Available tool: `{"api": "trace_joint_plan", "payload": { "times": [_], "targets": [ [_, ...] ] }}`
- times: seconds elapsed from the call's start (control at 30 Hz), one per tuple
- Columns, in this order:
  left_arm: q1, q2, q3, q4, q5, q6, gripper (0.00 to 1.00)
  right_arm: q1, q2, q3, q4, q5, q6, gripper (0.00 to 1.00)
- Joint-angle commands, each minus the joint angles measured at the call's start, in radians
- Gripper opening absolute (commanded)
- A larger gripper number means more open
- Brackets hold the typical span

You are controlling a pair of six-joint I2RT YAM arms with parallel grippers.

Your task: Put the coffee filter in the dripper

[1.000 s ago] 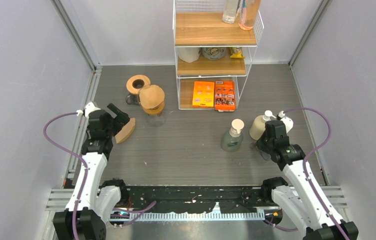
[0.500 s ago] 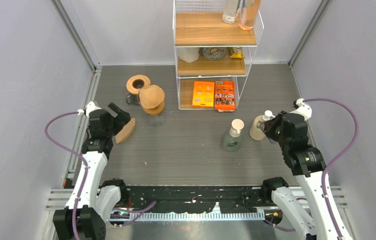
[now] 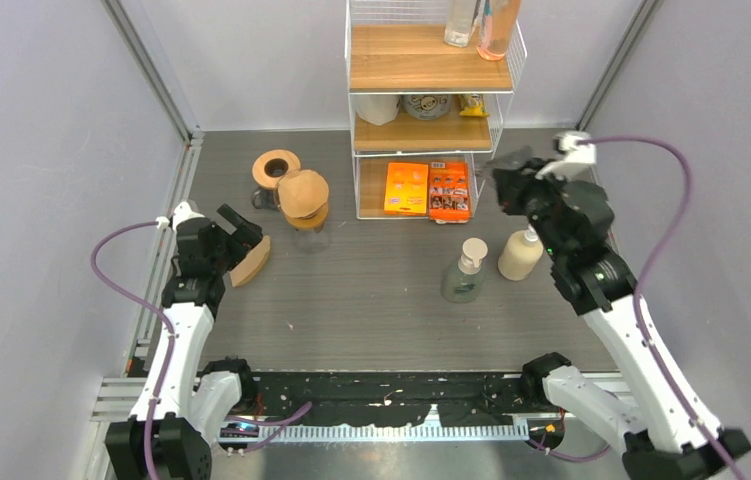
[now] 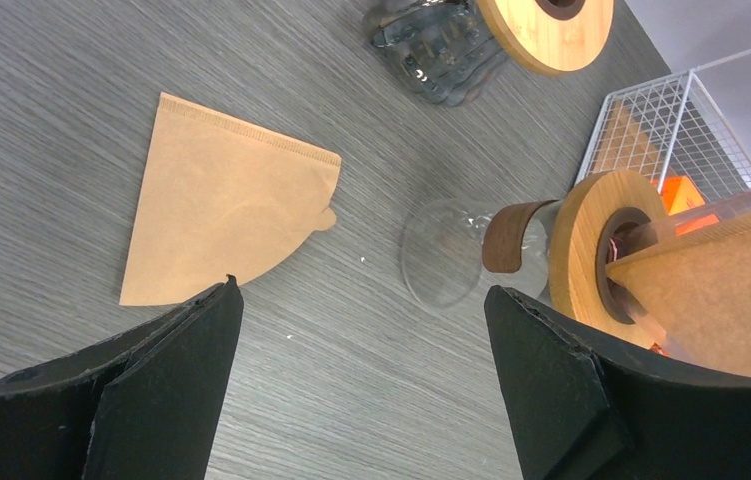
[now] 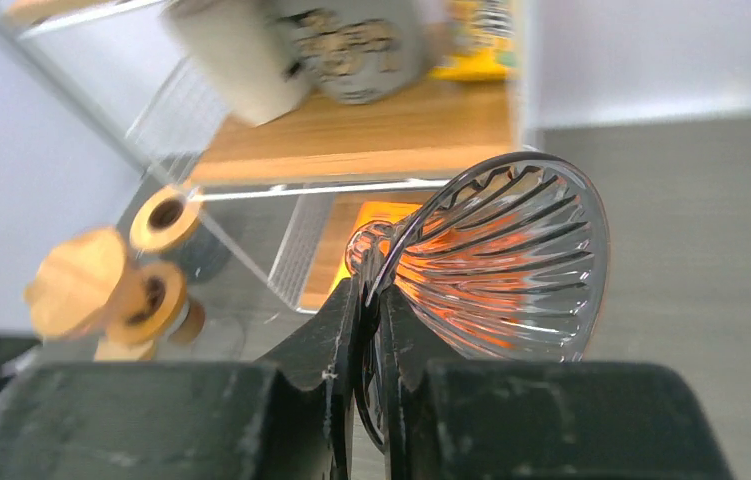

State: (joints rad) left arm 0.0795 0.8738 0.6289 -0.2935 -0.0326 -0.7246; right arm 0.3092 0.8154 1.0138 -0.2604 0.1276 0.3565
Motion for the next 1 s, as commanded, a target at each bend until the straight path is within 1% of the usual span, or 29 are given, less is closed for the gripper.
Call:
{"api": "trace_joint_plan", "payload": {
  "times": [0.0,0.03,0.07,0.1,0.13,0.17,0.2,0.23,0.27,0.3,0.33,0.37,0.4,0.43,0.47,0.5,0.53,0.57,0.6,0.63,0.67,0.77,0.87,0.97],
  "targets": [
    [0.000,-0.056,0.056,0.002,0.080,0.029,0.99,0.219,0.112,0.113,0.211,-0.093,-0.444,0.05],
    [0.000,-0.069,0.060,-0.003,0.103,0.041,0.99,0.250,0.126,0.117,0.216,-0.136,-0.526,0.05],
    [0.000,-0.084,0.069,-0.010,0.132,0.048,0.99,0.301,0.148,0.115,0.218,-0.222,-0.704,0.05],
    [0.001,-0.102,0.075,-0.014,0.169,0.054,0.99,0.323,0.162,0.102,0.213,-0.262,-0.785,0.05],
    [0.000,-0.119,0.077,-0.013,0.204,0.056,0.99,0.356,0.167,0.093,0.207,-0.353,-0.959,0.05],
    [-0.001,-0.141,0.076,-0.009,0.231,0.056,0.99,0.364,0.172,0.071,0.183,-0.406,-1.048,0.05],
    [-0.001,-0.161,0.076,-0.005,0.255,0.056,0.99,0.371,0.174,0.061,0.173,-0.517,-1.187,0.05],
    [0.000,-0.183,0.076,-0.001,0.273,0.057,0.99,0.372,0.180,0.049,0.145,-0.568,-1.247,0.05],
    [0.000,-0.205,0.083,-0.005,0.280,0.058,0.99,0.373,0.185,0.052,0.125,-0.648,-1.343,0.05],
    [0.000,-0.230,0.090,-0.013,0.283,0.059,0.99,0.373,0.204,0.068,0.060,-0.723,-1.384,0.05],
    [0.000,-0.248,0.096,-0.014,0.289,0.059,0.99,0.373,0.210,0.100,0.007,-0.761,-1.498,0.05],
    [0.000,-0.265,0.102,-0.008,0.303,0.058,0.99,0.373,0.230,0.121,-0.132,-0.827,-1.573,0.05],
    [0.000,-0.279,0.111,0.000,0.328,0.057,0.99,0.375,0.242,0.161,-0.292,-0.854,-1.759,0.05],
    [0.000,-0.289,0.117,0.010,0.363,0.053,0.99,0.377,0.267,0.179,-0.357,-0.890,-1.885,0.05],
    [-0.001,-0.292,0.124,0.026,0.403,0.040,0.99,0.382,0.279,0.212,-0.449,-0.900,-1.926,0.05],
    [0.000,-0.289,0.122,0.059,0.456,0.012,0.99,0.387,0.301,0.227,-0.495,-0.907,-2.006,0.05],
    [-0.001,-0.279,0.120,0.099,0.519,-0.009,0.99,0.390,0.327,0.258,-0.590,-0.906,-2.048,0.05],
    [-0.004,-0.265,0.119,0.136,0.597,-0.031,0.99,0.396,0.339,0.273,-0.640,-0.890,-2.144,0.05],
    [-0.013,-0.244,0.126,0.161,0.634,-0.048,0.99,0.399,0.366,0.304,-0.735,-0.868,-2.191,0.05],
    [-0.030,-0.223,0.137,0.173,0.649,-0.052,0.99,0.405,0.381,0.319,-0.776,-0.860,-2.262,0.05],
    [-0.059,-0.197,0.151,0.172,0.646,-0.052,0.99,0.407,0.407,0.343,-0.839,-0.857,-2.287,0.05],
    [-0.195,-0.117,0.199,0.165,0.622,-0.019,0.99,0.427,0.447,0.377,-0.901,-0.853,-2.339,0.05],
    [-0.329,-0.019,0.275,0.121,0.597,0.062,0.99,0.441,0.480,0.383,-0.930,-0.835,-2.368,0.05],
    [-0.422,0.069,0.336,0.082,0.572,0.097,0.99,0.442,0.493,0.373,-0.921,-0.837,-2.367,0.05]
  ]
}}
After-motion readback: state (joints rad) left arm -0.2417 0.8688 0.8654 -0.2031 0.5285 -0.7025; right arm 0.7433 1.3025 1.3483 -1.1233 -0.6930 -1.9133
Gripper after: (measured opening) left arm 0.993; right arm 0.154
